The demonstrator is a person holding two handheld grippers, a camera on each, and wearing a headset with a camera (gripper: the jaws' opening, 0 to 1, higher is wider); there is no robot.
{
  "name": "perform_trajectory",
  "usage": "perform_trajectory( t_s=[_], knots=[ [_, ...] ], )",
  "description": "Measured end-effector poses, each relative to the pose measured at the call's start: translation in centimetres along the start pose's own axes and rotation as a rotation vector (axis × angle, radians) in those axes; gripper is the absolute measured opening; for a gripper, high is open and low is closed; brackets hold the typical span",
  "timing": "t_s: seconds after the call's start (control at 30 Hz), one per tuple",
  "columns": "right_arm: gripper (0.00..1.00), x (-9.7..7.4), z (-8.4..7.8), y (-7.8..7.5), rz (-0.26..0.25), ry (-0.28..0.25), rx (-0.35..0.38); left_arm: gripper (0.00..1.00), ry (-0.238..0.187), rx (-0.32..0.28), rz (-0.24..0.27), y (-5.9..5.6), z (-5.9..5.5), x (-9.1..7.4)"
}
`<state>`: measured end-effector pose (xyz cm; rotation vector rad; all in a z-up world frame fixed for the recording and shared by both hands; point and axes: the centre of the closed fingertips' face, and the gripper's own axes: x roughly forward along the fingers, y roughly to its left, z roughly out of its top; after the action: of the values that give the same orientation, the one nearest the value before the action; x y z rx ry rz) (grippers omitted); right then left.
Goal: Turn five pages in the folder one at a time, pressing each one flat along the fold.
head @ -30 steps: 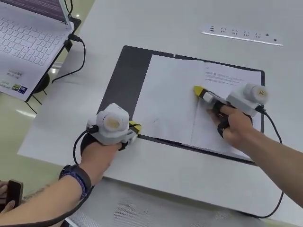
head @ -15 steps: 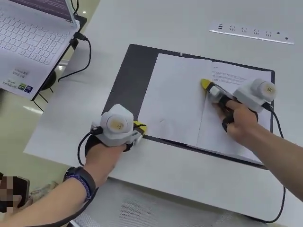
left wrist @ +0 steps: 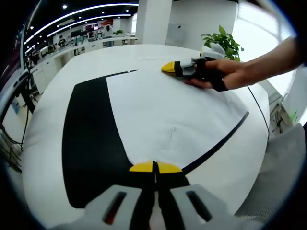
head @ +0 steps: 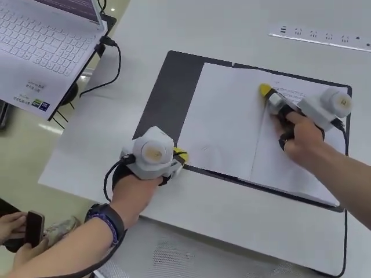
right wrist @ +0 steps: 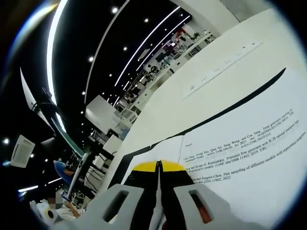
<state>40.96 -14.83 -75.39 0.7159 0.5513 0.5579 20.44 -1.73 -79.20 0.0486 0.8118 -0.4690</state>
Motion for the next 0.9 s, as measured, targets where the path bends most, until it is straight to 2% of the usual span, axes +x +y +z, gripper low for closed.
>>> perform_trajectory(
  t_s=[0.27,0.33,0.43,0.57,0.67,0.7,0.77,0.9],
  knots=[
    [0.00,1.3,0.9,-0.2,-0.020,-0.003,-0.001,0.00,0.000,0.015,0.002,-0.1,0.0,-0.1],
    [0.00,1.9,1.5,-1.1,-0.026,-0.004,0.003,0.00,0.002,0.018,0.001,-0.1,0.0,-0.1],
    [0.00,2.2,1.6,-1.3,-0.032,-0.001,0.013,0.00,0.001,0.015,0.000,-0.1,-0.1,-0.1],
    [0.00,1.9,1.1,-0.9,-0.023,0.008,-0.055,0.00,-0.007,0.022,0.004,-0.1,-0.1,-0.2],
    [0.00,1.5,0.9,-0.8,-0.022,0.014,-0.017,0.00,-0.014,0.024,0.009,-0.1,-0.1,-0.3],
    [0.00,1.2,0.6,-0.5,-0.020,0.025,-0.022,0.00,-0.014,0.024,0.010,-0.1,-0.1,-0.3],
    [0.00,0.8,0.0,-0.1,-0.007,0.050,-0.081,0.00,-0.014,0.024,0.007,-0.1,-0.1,-0.4],
    [0.00,0.1,-0.5,0.3,-0.001,0.045,-0.058,0.00,-0.016,0.021,-0.004,0.0,-0.2,-0.4]
  ],
)
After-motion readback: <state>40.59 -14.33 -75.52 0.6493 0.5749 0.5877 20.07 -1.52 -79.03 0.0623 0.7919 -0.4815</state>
